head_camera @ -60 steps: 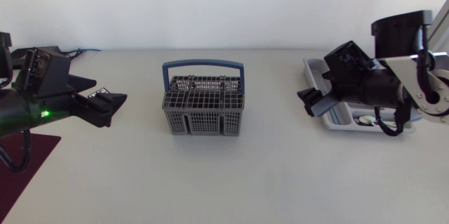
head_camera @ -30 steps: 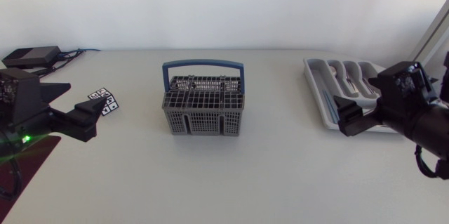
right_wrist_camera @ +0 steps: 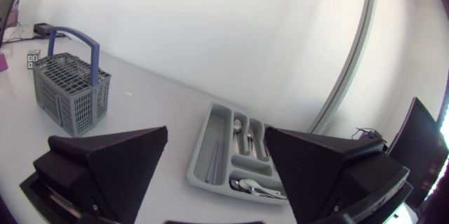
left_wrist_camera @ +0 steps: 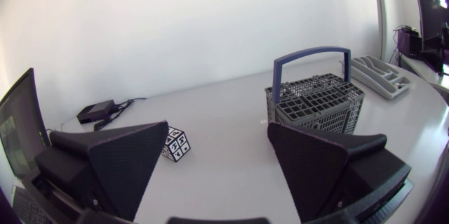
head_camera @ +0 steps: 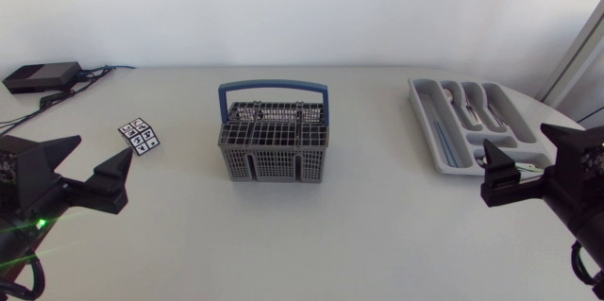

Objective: Transfer all utensils from the basket to the drawer tray.

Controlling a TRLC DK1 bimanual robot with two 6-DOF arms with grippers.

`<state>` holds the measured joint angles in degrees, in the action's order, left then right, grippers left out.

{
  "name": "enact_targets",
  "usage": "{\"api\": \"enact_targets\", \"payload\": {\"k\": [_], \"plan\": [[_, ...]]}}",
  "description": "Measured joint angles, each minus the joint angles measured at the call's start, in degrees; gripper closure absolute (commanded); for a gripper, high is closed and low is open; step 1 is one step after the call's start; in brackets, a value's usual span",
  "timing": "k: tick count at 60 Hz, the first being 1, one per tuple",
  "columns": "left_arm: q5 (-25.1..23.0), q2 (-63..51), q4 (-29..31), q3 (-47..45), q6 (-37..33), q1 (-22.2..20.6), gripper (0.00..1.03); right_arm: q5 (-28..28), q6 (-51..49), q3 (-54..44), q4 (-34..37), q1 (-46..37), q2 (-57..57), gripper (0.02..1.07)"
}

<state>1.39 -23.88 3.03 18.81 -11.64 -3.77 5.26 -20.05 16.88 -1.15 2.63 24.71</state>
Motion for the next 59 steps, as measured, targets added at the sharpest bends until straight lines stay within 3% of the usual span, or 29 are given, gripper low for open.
{"api": "enact_targets", "payload": {"k": [40, 59], "plan": [[-1.0, 21.1, -1.9, -16.0, 9.0, 3.0, 0.05, -4.3, 15.6, -13.6, 0.7, -1.9, -21.2, 0.07], [-1.1, 23.5, -3.0, -16.3, 10.2, 3.3, 0.06, -5.1, 18.4, -15.8, 0.9, -2.4, -24.4, 0.07]]}}
